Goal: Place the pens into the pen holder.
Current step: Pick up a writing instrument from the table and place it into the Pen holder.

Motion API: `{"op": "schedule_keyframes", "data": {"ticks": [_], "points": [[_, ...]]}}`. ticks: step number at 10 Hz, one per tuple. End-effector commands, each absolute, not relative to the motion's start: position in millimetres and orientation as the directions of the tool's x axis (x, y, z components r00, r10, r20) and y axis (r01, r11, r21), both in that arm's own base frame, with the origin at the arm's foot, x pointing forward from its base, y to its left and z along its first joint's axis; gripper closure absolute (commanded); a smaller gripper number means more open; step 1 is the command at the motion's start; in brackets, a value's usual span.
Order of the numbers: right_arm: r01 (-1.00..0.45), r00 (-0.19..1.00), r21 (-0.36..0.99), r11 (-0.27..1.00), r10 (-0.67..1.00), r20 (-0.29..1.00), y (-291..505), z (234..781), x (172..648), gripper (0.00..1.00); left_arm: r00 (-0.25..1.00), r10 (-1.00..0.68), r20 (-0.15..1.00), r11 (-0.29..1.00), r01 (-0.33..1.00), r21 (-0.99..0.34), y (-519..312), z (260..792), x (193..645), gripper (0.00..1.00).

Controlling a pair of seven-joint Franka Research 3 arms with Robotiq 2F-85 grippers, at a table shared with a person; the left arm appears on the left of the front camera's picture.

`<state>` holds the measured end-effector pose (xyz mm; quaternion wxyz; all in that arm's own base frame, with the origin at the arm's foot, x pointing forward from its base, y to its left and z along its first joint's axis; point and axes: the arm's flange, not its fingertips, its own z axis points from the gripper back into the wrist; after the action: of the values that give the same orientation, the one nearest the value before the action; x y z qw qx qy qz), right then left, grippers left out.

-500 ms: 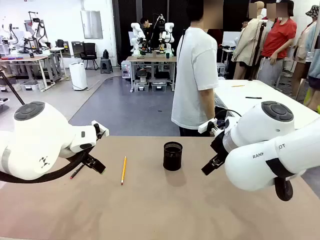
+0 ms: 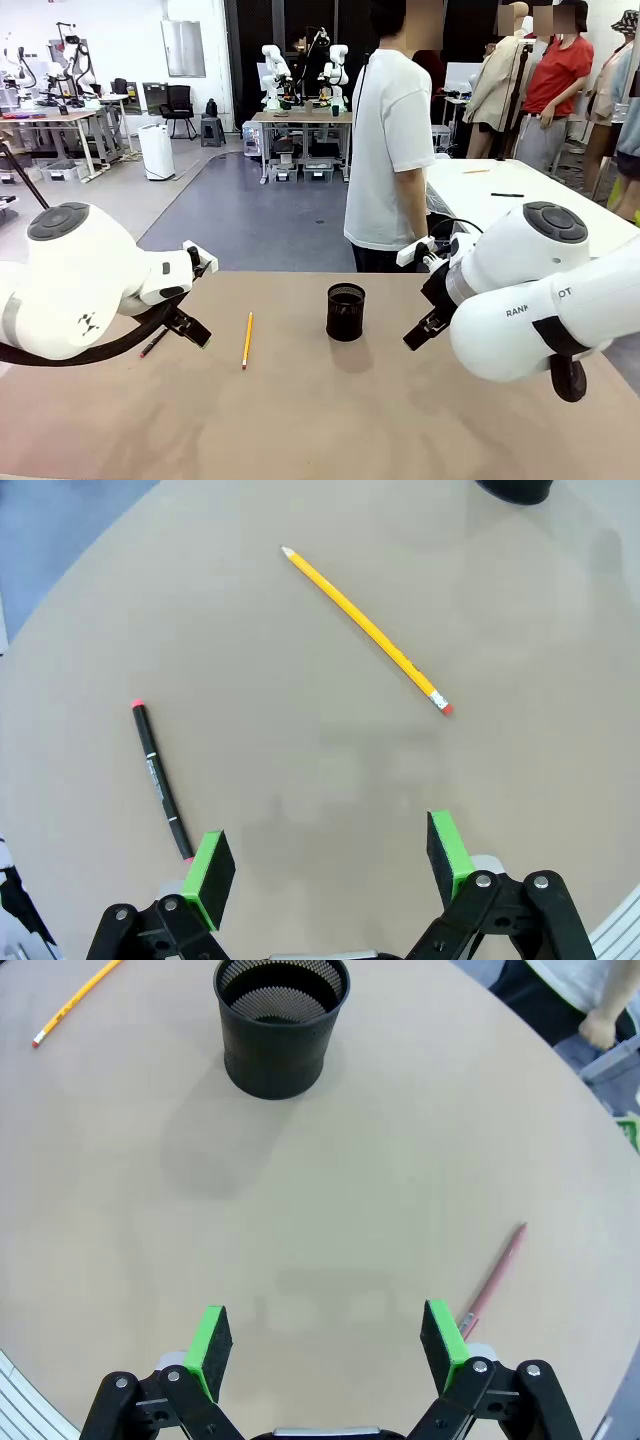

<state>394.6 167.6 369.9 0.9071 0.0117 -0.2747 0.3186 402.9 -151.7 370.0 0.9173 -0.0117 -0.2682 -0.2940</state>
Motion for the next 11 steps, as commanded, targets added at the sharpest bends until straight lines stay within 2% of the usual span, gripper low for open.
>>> {"op": "schedule_keyframes", "data": {"ticks": [1,11], "points": [[-0.584,0.646,-0.154,0.797,0.571,0.507,167.6,370.5,394.6,0.00,0.683,-0.533,0.499,0.827,0.546,0.136,-151.6,370.2,402.8,0.00],[-0.584,0.646,-0.154,0.797,0.571,0.507,167.6,370.5,394.6,0.00,0.683,-0.533,0.499,0.827,0.546,0.136,-151.6,370.2,402.8,0.00]]}}
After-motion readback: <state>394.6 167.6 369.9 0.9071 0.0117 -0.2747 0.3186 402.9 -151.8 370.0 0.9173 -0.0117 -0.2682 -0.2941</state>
